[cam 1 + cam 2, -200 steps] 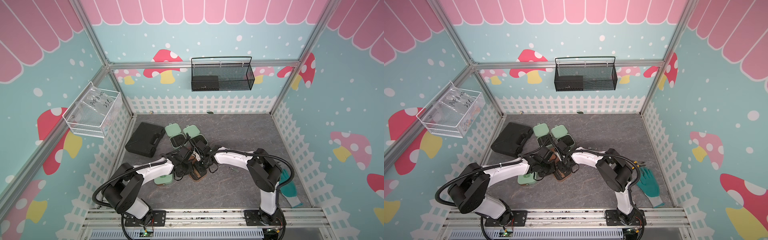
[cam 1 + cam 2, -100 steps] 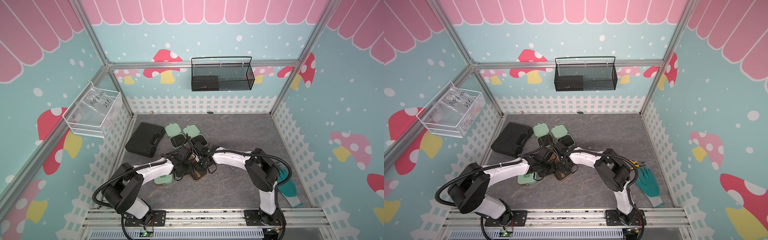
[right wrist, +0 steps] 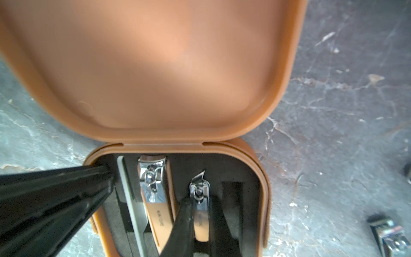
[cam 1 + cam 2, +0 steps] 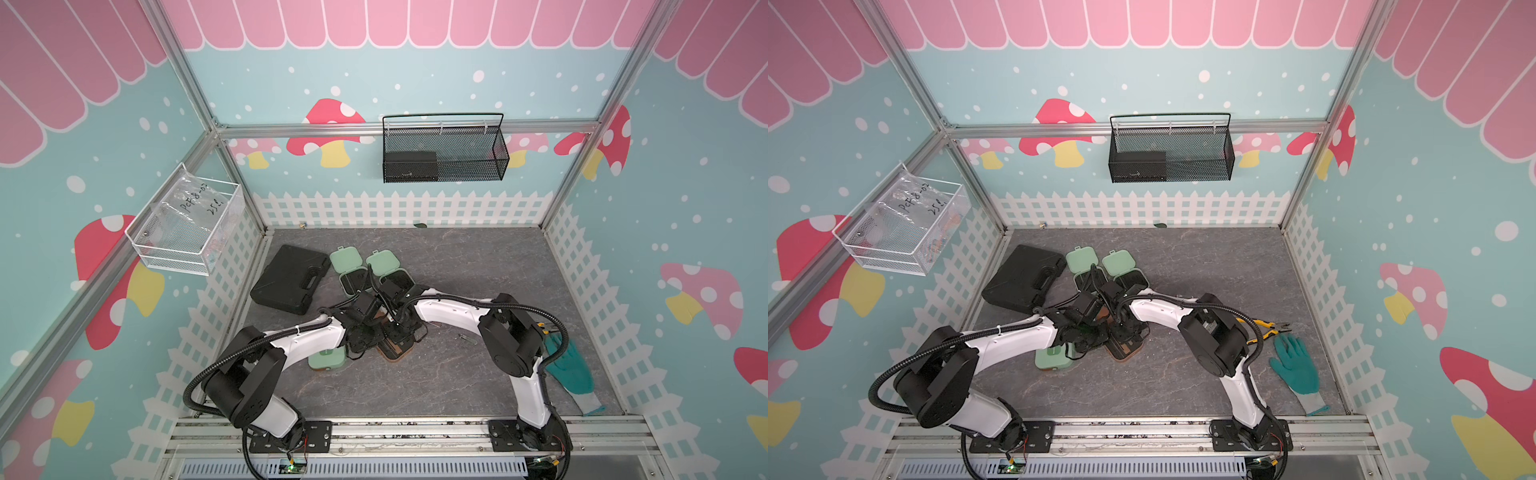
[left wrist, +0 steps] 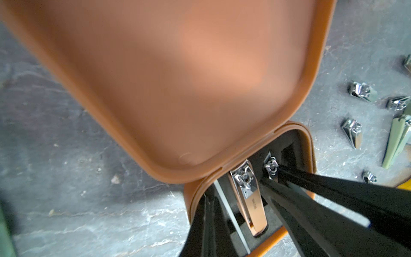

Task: Organize nail clipper sets
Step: Place the nail clipper in the storage box.

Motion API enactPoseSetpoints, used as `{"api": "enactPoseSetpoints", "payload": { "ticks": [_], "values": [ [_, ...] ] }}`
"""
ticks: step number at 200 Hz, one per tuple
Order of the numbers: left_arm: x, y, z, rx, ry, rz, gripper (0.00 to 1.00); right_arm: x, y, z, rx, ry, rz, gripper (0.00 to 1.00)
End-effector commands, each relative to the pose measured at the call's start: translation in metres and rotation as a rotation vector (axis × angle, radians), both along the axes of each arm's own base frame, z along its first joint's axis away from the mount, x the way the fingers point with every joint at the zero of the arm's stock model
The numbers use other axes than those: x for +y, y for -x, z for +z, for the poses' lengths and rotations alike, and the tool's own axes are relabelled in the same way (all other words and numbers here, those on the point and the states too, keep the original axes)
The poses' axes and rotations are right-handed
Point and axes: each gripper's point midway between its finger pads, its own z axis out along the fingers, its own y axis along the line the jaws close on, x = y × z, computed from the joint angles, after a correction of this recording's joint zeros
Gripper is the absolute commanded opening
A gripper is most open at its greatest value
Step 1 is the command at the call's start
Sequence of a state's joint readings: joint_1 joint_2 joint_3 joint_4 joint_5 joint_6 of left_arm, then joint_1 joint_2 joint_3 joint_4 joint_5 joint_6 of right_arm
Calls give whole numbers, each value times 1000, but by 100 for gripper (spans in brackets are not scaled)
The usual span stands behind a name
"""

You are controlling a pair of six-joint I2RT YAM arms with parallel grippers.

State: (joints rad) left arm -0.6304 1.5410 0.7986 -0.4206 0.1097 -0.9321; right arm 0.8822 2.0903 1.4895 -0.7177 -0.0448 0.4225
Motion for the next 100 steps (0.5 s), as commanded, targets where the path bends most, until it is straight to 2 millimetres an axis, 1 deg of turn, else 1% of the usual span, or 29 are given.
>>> {"api": "enactPoseSetpoints", "payload": {
  "ticks": [1, 28, 46, 57, 74, 86, 100],
  "values": [
    [13, 14, -17, 41, -88, -16, 0, -93, 37, -114, 111, 459, 40, 1],
    [13, 14, -17, 41, -86, -16, 0, -102, 47, -130, 156, 498, 65, 1],
    [13, 15, -18, 45, -87, -15, 0, -102, 50, -137, 175, 500, 69, 1],
    [12, 14, -18, 44, -85, -16, 0, -101, 49, -138, 175, 497, 69, 1],
    [13, 15, -19, 46, -87, -16, 0, -95, 45, -131, 161, 478, 66, 3],
    [13, 14, -19, 45, -86, -15, 0, -87, 39, -120, 139, 447, 64, 6],
    [13, 15, -18, 45, -85, -15, 0, -76, 31, -101, 105, 400, 64, 10]
  ]
}}
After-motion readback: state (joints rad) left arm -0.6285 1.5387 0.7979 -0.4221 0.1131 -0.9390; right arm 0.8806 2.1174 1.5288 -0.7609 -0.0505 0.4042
